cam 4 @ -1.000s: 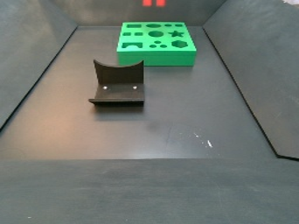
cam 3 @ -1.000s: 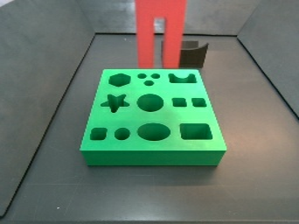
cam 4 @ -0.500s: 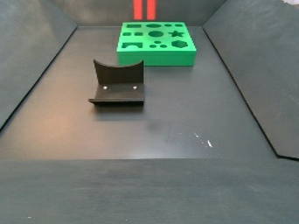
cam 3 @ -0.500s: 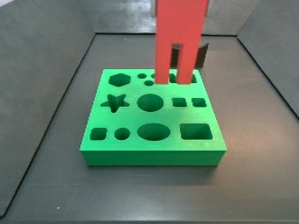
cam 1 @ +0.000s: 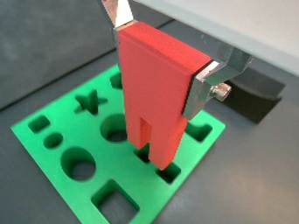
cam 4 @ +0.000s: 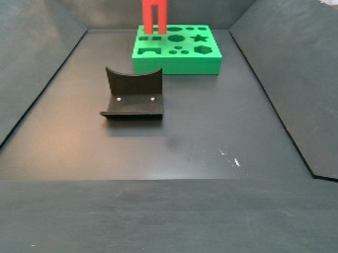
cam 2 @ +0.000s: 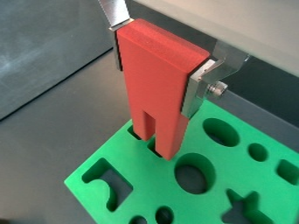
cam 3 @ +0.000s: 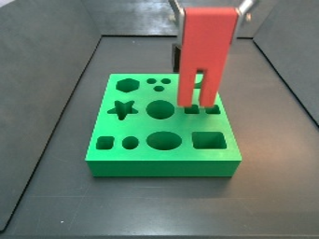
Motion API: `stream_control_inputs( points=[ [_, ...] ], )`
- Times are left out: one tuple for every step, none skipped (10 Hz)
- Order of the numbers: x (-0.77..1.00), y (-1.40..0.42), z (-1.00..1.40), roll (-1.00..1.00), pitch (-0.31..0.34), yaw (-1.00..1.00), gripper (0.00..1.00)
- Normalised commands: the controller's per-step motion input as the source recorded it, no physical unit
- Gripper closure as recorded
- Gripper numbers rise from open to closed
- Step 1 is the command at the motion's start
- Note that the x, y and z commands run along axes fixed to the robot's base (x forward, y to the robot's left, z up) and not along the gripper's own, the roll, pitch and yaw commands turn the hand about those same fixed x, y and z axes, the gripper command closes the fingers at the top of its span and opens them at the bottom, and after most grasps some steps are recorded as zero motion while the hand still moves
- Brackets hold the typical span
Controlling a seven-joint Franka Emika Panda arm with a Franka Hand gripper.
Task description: Insert the double-square object.
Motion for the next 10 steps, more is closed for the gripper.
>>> stream_control_inputs(
  points=[
    [0.11,0.0,-0.24,0.02,0.0,0.0,1.0],
    [0.11,0.0,-0.18,0.03,0.0,0.0,1.0],
    [0.06,0.0,-0.14,0.02,0.0,0.01,1.0],
    [0.03,0.0,-0.17,0.03,0.0,0.1,1.0],
    [0.0,0.0,-0.25,0.04,0.0,0.17,1.0],
    [0.04,0.0,-0.3,0.09,0.0,0.21,1.0],
    [0.22,-0.12,-0.39,0.18,0.027,0.08,1.0],
    [0.32,-0.14,-0.43,0.17,0.06,0.0,1.0],
    [0.31,-0.14,-0.43,0.16,0.066,0.0,1.0],
    [0.28,-0.13,-0.39,0.15,0.067,0.0,1.0]
  ],
)
